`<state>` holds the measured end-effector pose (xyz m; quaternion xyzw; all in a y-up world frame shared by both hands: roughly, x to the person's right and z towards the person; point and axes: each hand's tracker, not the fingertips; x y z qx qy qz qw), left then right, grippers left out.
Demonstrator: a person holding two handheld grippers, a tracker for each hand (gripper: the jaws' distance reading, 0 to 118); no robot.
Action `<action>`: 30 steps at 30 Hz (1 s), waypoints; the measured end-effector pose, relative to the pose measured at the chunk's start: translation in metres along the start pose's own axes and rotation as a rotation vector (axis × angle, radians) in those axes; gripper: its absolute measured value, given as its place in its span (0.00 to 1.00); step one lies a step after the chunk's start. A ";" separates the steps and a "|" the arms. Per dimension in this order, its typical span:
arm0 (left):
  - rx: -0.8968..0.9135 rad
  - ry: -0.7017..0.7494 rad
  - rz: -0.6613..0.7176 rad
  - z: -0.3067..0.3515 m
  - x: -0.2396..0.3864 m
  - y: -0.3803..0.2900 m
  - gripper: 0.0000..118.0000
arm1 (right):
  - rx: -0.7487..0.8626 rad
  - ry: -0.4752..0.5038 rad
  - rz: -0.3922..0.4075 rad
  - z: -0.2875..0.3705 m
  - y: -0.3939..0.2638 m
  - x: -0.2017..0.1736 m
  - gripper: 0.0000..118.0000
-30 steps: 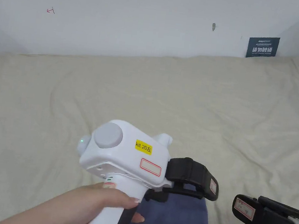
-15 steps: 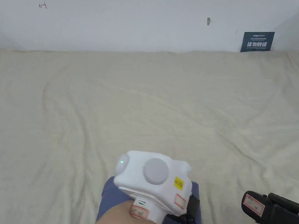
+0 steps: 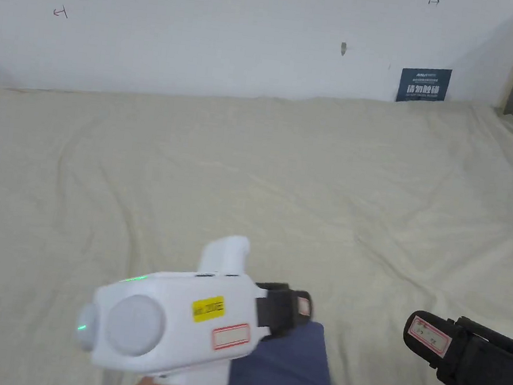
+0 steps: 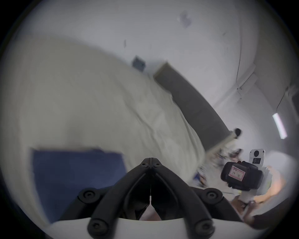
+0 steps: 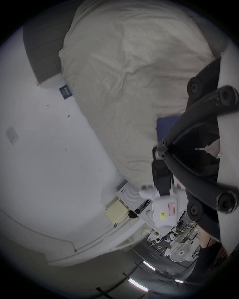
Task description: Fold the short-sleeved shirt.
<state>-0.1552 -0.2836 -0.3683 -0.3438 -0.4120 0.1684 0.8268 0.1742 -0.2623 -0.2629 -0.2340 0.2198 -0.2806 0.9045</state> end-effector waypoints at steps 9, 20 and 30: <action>0.589 0.592 -0.413 0.144 0.043 -0.021 0.00 | 0.274 -0.033 0.333 -0.005 -0.001 -0.070 0.00; 0.685 0.771 -0.442 0.149 0.005 -0.065 0.00 | 0.479 -0.411 0.539 -0.032 -0.045 -0.068 0.00; 0.626 0.771 -0.324 0.143 -0.012 -0.076 0.00 | 0.467 -0.475 0.517 -0.026 -0.055 -0.054 0.00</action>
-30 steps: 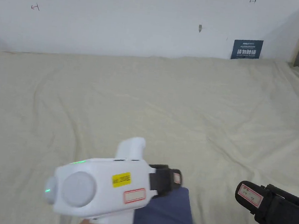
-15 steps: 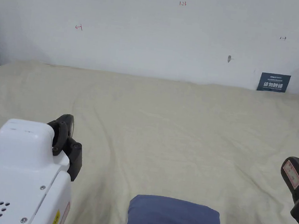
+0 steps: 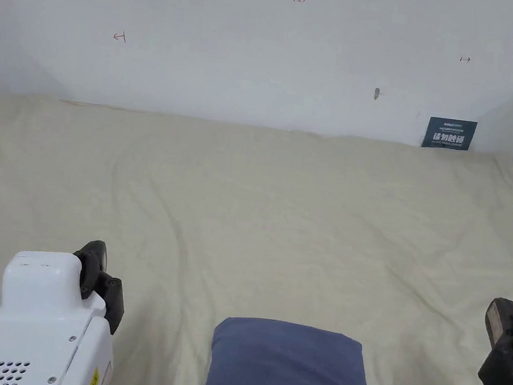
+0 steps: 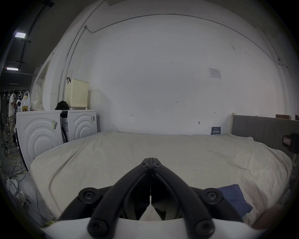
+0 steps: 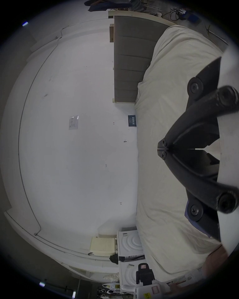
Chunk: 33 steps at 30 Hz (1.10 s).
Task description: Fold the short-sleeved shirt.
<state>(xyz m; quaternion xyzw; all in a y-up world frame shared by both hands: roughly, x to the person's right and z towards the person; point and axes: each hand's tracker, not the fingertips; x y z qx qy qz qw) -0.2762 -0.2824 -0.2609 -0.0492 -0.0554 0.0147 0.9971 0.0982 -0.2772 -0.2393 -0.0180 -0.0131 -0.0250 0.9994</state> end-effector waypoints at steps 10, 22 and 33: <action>-0.002 -0.006 -0.030 0.004 0.003 0.005 0.00 | -0.024 -0.006 -0.046 -0.004 -0.004 0.011 0.00; -0.298 -0.232 0.069 -0.008 -0.028 0.013 0.00 | -0.689 0.420 -0.227 -0.108 0.003 -0.003 0.00; -0.692 -0.381 0.204 -0.068 -0.050 -0.043 0.00 | -1.140 0.279 -0.283 -0.165 -0.106 0.005 0.00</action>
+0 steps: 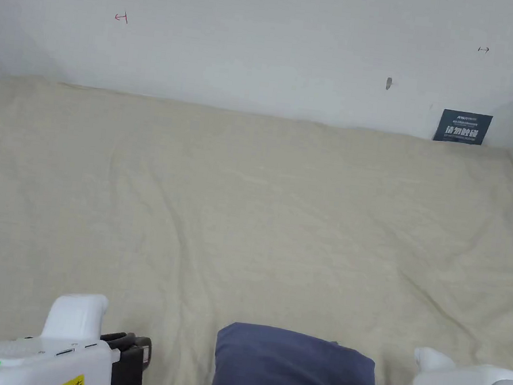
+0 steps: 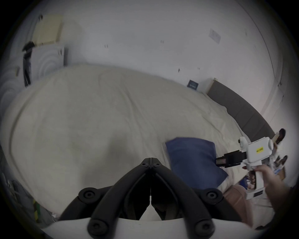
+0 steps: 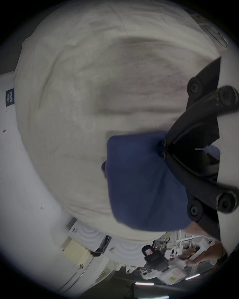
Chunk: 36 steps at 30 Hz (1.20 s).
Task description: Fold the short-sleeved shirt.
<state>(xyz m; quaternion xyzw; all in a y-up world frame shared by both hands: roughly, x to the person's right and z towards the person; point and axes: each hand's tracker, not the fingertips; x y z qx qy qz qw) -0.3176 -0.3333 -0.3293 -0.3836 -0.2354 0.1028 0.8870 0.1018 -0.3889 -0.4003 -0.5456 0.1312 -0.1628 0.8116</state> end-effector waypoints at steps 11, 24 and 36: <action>-0.437 -0.489 0.290 -0.099 -0.071 0.009 0.47 | 0.027 -0.012 0.042 0.000 -0.004 -0.008 0.00; -0.445 -0.844 0.595 -0.112 -0.102 -0.012 1.00 | 0.021 0.002 0.023 -0.002 -0.003 -0.006 0.00; -0.439 -0.804 0.516 -0.131 -0.052 0.005 0.98 | 0.048 0.035 -0.019 -0.002 -0.008 0.002 0.00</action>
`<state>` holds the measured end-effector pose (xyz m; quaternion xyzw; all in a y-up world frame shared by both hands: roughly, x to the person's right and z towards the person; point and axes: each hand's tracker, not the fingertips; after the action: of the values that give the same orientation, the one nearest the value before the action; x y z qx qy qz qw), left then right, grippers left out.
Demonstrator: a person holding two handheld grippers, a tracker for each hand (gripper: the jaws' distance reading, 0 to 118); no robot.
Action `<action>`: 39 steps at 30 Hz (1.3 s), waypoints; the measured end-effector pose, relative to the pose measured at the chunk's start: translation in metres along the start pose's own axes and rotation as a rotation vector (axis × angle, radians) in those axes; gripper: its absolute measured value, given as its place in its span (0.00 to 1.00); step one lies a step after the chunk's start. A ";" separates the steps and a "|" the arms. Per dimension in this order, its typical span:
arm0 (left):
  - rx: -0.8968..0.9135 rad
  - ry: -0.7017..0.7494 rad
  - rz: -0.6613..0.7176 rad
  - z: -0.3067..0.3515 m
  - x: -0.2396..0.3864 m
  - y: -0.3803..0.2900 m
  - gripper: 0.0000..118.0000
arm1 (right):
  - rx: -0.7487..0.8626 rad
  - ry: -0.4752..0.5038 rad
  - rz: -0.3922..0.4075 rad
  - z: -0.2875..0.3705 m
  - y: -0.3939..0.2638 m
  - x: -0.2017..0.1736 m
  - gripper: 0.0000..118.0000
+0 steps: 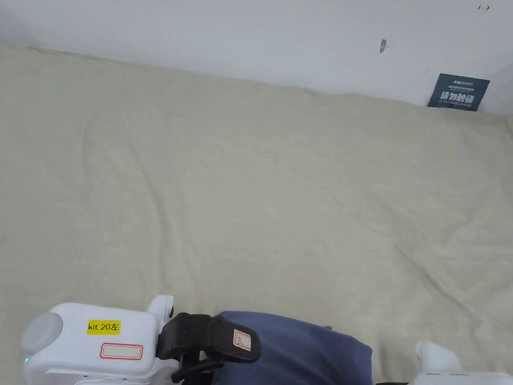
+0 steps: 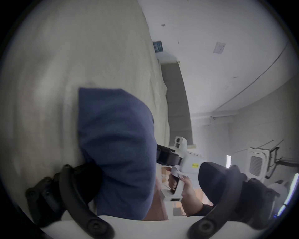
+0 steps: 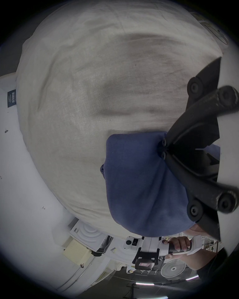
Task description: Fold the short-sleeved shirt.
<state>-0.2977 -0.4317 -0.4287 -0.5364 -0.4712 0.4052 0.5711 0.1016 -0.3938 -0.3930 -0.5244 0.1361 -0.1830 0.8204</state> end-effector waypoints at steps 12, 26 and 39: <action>-0.036 0.555 -0.259 -0.030 0.060 -0.002 0.21 | 0.035 0.003 0.000 0.004 -0.007 -0.002 0.00; 0.066 0.775 -0.406 0.080 0.122 -0.005 0.19 | 0.119 0.017 0.016 0.043 -0.025 -0.017 0.00; 0.164 1.542 -0.424 0.331 0.096 0.016 0.18 | 0.026 0.085 0.082 0.020 -0.022 -0.094 0.00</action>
<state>-0.5970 -0.2605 -0.4408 -0.5207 -0.0046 -0.1632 0.8380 0.0218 -0.3448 -0.3615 -0.4994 0.1899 -0.1731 0.8274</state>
